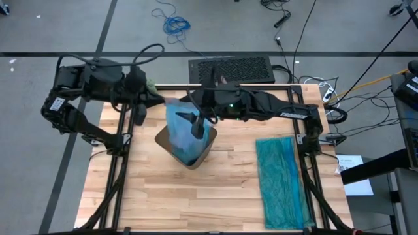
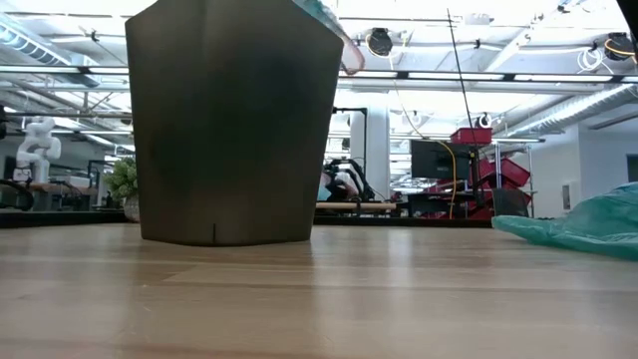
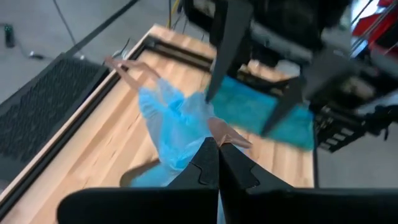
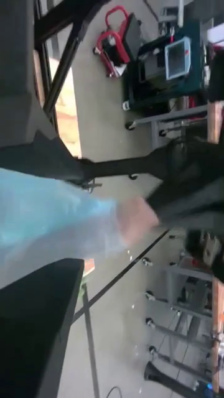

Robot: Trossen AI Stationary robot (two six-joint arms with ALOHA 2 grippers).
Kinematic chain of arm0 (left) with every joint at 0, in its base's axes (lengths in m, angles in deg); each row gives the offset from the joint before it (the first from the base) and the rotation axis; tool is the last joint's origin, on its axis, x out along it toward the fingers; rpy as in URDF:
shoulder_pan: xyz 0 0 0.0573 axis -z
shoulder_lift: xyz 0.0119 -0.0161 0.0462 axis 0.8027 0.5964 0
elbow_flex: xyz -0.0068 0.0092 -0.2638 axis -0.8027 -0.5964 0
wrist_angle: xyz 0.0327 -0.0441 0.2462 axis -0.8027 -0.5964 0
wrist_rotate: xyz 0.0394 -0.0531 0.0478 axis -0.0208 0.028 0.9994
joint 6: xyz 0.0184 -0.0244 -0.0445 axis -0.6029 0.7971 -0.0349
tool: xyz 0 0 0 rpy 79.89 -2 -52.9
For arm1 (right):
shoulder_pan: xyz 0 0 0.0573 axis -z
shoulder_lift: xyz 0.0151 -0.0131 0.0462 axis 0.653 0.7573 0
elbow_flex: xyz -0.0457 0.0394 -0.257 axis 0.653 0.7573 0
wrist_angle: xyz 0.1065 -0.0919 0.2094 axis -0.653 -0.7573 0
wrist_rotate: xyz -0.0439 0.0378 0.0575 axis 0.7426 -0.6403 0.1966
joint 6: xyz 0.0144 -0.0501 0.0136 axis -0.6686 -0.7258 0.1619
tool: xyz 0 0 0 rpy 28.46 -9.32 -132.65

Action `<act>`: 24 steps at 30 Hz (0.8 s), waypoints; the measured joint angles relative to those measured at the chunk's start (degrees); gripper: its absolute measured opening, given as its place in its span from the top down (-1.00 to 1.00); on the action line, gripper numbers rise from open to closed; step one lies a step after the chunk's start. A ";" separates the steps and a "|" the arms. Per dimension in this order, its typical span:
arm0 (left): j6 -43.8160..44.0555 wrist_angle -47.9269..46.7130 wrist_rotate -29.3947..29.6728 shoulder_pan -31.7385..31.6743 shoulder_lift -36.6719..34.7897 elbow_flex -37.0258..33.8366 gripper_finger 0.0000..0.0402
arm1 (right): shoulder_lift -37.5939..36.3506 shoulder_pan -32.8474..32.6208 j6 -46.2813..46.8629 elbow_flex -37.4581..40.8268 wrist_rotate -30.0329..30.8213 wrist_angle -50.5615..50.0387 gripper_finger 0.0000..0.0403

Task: Place trash/remove bag and relplace
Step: Close the blue trash bag

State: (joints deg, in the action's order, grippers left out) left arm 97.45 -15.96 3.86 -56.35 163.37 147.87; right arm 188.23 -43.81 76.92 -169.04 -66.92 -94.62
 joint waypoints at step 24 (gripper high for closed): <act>0.14 11.44 0.19 0.00 0.02 0.00 1.00 | 7.02 -3.05 7.76 0.11 25.31 11.81 -0.26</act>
State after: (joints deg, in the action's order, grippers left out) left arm 97.59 -4.52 4.05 -56.35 163.39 147.87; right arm 195.25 -46.85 84.68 -168.93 -41.61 -82.81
